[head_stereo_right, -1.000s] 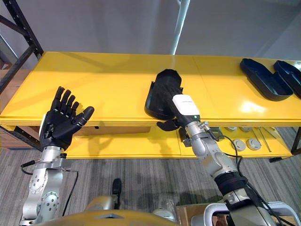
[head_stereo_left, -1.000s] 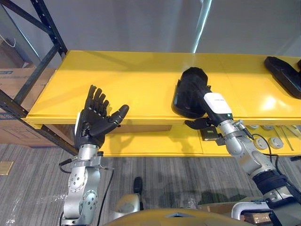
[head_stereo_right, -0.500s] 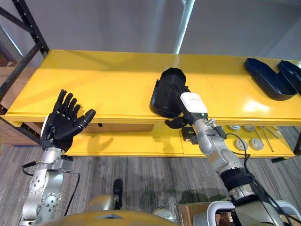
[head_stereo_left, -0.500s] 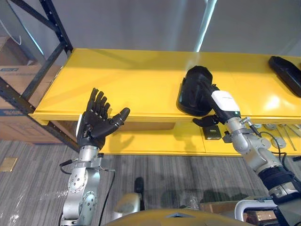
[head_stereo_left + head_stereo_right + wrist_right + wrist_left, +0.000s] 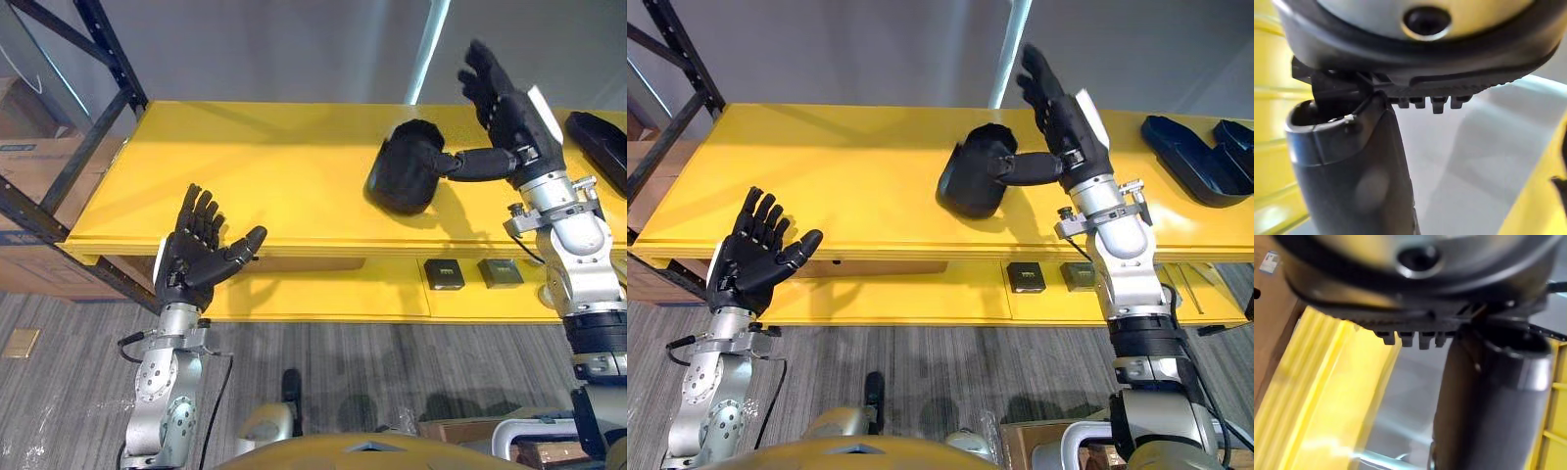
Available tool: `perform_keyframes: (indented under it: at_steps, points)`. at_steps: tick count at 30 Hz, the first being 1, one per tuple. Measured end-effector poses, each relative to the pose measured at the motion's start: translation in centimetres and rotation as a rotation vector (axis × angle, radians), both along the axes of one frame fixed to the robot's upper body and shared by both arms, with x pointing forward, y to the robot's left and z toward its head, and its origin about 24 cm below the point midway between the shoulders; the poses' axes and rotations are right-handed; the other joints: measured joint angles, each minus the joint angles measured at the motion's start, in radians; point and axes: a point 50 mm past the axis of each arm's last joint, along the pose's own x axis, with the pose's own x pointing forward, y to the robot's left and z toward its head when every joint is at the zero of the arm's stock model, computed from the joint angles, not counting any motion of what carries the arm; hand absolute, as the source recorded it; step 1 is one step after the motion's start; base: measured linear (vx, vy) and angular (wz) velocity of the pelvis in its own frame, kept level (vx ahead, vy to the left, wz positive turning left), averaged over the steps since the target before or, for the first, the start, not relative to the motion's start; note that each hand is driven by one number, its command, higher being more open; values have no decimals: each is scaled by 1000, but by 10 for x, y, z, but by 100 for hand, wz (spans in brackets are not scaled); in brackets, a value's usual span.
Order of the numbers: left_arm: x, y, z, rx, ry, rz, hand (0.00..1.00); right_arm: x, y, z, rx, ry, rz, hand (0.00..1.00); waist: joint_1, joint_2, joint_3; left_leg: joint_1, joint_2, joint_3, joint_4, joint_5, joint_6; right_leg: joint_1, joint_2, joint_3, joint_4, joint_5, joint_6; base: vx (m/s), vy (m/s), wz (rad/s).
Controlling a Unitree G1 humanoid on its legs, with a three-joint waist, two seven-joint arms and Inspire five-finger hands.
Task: Walk over and take three plastic housings, then place them on the shelf
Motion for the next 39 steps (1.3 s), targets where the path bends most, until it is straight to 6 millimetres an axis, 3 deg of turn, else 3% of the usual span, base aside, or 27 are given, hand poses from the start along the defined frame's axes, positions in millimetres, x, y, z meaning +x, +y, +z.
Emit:
perform_keyframes:
  at_steps: [3,12,17,20,25,29,34,39]
  points:
    - [1,-1,0,-4,-2,-4,100,-4,6,1,-29,24,113,100,-6,0,0,16,4,8,0,-1,-1,9,3,16,0,-4,-2,65,-38,-12]
    - [1,-2,0,19,2,6,100,-18,-2,-11,4,45,39,100,-31,1,-2,20,18,41,-1,-15,-12,-9,11,48,3,-11,-12,-13,1,-12]
    - [3,-17,-4,6,24,-46,100,-17,0,-35,-52,53,-227,100,-34,7,-7,30,24,55,-1,-19,-13,-10,13,67,3,-11,-12,-3,4,-10]
    - [3,-28,-6,-2,37,-89,100,-13,11,-51,-72,66,-341,100,-32,10,-9,28,25,59,-1,-19,-14,-14,14,74,0,-9,-11,24,8,-5]
    - [4,-41,6,37,-20,-164,100,-18,24,-80,69,125,-448,100,-30,11,-10,28,24,64,0,-15,-7,-14,13,80,1,-4,-4,44,6,-1]
    - [14,-51,31,32,-140,-222,100,-40,26,-100,269,164,-534,100,-34,15,-12,30,27,86,1,-20,-11,-28,13,105,8,-4,-4,27,8,-15]
    - [20,-61,41,15,-166,-234,100,-70,25,-102,296,138,-598,100,-86,21,-16,30,35,135,0,-40,-17,-68,12,160,22,-9,-12,1,18,-35]
    - [28,-65,46,53,-147,-116,100,-98,15,-113,382,165,-722,100,-144,23,-16,21,45,178,0,-44,-21,-118,15,209,41,-11,-14,1,9,-27]
